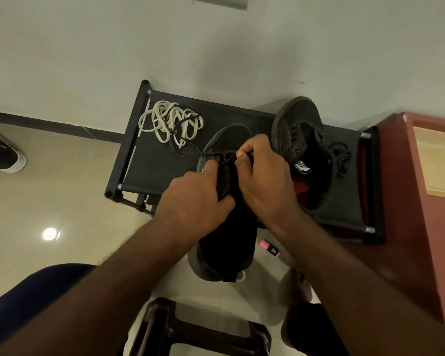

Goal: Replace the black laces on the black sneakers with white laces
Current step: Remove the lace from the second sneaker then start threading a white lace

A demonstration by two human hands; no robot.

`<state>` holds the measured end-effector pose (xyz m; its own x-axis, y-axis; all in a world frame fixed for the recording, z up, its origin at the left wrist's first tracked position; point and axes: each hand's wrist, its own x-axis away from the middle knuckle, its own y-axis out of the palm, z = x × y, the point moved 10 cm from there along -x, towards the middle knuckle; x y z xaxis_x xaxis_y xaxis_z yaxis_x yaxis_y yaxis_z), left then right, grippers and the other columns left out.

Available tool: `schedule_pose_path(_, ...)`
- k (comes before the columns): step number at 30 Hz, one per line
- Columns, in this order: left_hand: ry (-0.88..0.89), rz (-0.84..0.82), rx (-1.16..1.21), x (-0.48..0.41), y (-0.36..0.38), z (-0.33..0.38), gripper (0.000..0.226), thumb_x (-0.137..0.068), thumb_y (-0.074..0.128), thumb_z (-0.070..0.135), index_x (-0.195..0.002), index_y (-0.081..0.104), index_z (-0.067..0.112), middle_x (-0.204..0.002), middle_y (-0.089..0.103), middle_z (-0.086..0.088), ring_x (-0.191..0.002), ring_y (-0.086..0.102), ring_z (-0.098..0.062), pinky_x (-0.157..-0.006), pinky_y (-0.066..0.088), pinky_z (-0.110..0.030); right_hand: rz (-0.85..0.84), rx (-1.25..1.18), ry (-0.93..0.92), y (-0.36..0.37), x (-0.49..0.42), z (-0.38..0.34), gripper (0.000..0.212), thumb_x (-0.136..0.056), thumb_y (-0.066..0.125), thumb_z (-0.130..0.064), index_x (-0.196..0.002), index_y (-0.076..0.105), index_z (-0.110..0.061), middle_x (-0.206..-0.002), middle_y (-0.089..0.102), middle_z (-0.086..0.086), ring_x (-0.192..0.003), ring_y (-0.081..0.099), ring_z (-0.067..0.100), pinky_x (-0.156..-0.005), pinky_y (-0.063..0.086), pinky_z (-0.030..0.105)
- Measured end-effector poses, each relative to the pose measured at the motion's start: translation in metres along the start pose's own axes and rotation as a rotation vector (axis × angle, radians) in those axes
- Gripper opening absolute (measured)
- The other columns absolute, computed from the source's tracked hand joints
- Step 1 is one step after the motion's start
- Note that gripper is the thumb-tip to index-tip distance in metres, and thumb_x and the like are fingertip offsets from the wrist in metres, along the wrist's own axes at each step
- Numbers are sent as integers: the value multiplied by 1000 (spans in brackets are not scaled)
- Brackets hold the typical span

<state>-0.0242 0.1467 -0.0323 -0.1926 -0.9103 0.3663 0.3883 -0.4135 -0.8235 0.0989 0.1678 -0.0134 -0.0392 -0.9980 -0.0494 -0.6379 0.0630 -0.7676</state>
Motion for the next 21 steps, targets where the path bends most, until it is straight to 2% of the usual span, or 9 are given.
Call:
schedule_pose_path(2,6,-21,-20,1,2,1,57,-87,59,48,-134,38,25,-97,60,-1,-85,62,-23,-77,55,-39,23,-38,42,-4,1,4,6,-102,50,-19,-98,46,-19,-77,58,-6,-67,57,4,-54,41,13)
schedule_pose_path(6,-3,-196,-13,-2,12,-14,82,-78,62,65,-148,28,42,-115,50,1,-104,58,-20,-87,53,-37,-1,53,8,1,4,-3,8,-103,46,-21,-98,40,-22,-72,52,-9,-62,54,9,-51,38,18)
schedule_pose_path(7,-15,-255,118,-2,13,-18,79,-75,63,68,-145,35,43,-114,54,3,-102,60,-15,-86,53,-32,3,75,-15,2,5,-6,9,-103,46,-21,-97,39,-22,-71,51,-9,-61,54,11,-52,39,24)
schedule_pose_path(9,-19,-316,439,-3,8,-18,44,-83,65,56,-125,57,43,-104,67,9,-93,66,-3,-76,50,-19,27,109,-75,2,7,-13,11,-103,46,-20,-96,38,-23,-70,50,-8,-61,53,14,-59,40,33)
schedule_pose_path(10,-31,-304,543,-5,4,-19,22,-89,64,46,-111,64,43,-98,70,11,-88,67,-1,-72,48,-15,34,123,-99,2,8,-16,11,-103,45,-21,-95,37,-23,-70,50,-9,-60,51,14,-65,39,35)
schedule_pose_path(12,-13,-164,556,-17,-7,-24,10,-93,62,37,-100,69,37,-89,71,10,-83,67,-3,-71,50,-20,28,143,-123,4,8,-17,10,-103,43,-22,-96,37,-24,-69,51,-9,-61,51,13,-77,40,38)
schedule_pose_path(16,-27,42,363,-30,-7,-23,27,-83,73,39,-99,62,20,-98,60,4,-83,57,-6,-68,48,-20,50,150,-171,4,10,-21,7,-103,41,-24,-96,39,-26,-68,54,-9,-61,54,14,-86,41,44)
schedule_pose_path(19,-58,64,285,-31,-2,-20,36,-79,75,41,-102,55,23,-109,50,1,-87,54,-12,-75,51,-30,106,98,-160,-4,9,-18,10,-103,44,-22,-95,39,-25,-64,51,-11,-59,55,12,-83,47,47)
schedule_pose_path(21,-76,59,248,-30,-1,-21,38,-79,75,43,-104,54,24,-110,48,3,-90,54,-14,-81,53,-37,149,-64,-63,-14,2,-4,6,-103,44,-23,-98,44,-21,-74,59,-8,-66,62,12,-75,54,45)
